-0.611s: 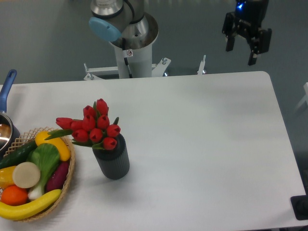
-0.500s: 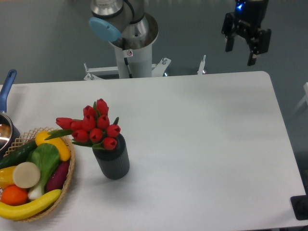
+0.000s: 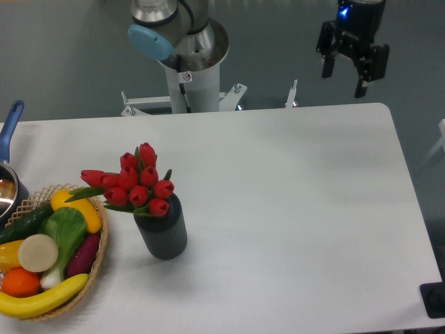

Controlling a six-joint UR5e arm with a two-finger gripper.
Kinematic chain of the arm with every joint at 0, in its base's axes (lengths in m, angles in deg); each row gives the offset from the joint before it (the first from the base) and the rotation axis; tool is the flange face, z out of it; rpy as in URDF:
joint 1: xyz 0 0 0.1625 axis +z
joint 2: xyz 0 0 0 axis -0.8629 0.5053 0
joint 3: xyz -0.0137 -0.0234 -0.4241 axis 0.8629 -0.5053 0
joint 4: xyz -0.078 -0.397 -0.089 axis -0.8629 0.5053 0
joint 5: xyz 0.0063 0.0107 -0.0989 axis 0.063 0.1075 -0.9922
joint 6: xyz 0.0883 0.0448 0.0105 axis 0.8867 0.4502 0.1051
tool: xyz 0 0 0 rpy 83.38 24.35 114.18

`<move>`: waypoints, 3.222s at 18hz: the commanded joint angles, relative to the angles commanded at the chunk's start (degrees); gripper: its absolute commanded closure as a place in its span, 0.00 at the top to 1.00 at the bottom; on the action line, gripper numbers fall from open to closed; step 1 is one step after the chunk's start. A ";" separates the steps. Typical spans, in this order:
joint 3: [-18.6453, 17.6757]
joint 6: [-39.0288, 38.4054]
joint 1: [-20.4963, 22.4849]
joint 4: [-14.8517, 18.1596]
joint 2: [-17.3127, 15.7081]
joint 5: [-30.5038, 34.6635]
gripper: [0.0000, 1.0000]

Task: Pick up the flowers from the vase
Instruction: 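Move the open gripper toward the red tulips in the grey vase, then close the gripper around the tulip stems just below the blooms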

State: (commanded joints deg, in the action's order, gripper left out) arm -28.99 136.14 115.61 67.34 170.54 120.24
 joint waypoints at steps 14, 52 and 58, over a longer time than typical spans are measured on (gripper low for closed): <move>-7.12 -21.04 -8.86 -3.95 1.84 -9.24 1.00; -11.25 -21.39 -29.97 -24.08 17.84 -35.17 1.00; -10.55 -21.39 -30.85 -24.08 18.54 -35.78 0.93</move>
State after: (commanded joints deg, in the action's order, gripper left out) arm -39.54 114.75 84.76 43.26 189.08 84.45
